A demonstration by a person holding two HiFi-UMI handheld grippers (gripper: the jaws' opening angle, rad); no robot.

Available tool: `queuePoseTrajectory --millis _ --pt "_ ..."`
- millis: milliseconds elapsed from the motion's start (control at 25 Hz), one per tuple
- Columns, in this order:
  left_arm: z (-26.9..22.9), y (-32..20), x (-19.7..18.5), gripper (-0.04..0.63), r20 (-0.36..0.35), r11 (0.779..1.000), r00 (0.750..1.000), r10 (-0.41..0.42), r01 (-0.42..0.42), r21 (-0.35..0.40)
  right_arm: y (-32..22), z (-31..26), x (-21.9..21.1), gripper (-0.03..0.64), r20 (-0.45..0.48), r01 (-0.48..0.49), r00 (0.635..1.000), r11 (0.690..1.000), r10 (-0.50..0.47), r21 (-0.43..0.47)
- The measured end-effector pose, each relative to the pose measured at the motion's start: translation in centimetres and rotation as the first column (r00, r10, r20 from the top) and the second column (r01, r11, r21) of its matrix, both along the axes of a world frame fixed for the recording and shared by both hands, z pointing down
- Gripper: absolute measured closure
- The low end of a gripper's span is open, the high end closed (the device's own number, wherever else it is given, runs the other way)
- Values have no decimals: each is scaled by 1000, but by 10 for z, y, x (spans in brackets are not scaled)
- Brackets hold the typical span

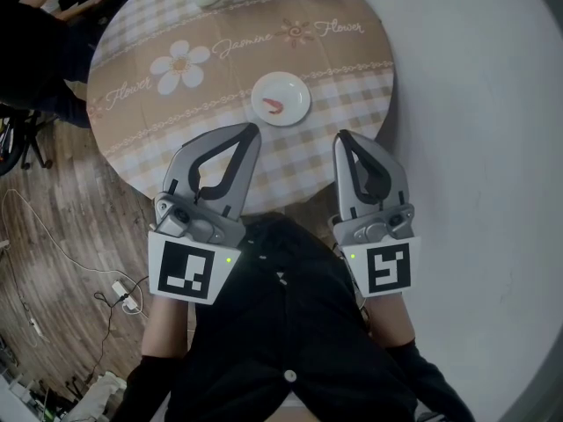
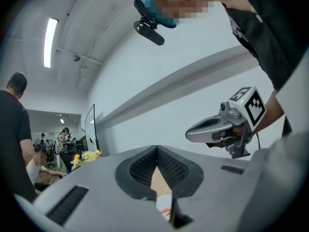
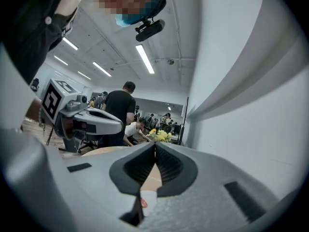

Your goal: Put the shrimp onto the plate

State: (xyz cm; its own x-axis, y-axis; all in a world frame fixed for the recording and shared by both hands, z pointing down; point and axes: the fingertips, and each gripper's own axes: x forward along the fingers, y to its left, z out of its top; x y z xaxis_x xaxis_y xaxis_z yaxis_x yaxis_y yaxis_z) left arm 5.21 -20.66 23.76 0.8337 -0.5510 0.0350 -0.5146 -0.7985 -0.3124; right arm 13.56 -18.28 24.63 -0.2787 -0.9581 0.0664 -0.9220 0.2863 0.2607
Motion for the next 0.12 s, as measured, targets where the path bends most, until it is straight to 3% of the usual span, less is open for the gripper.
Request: queuePoseTrajectory --millis 120 --pt "0 0 0 594 -2 1000 1000 0 0 -3 -1 -1 -2 615 -5 4 1000 1000 -4 3"
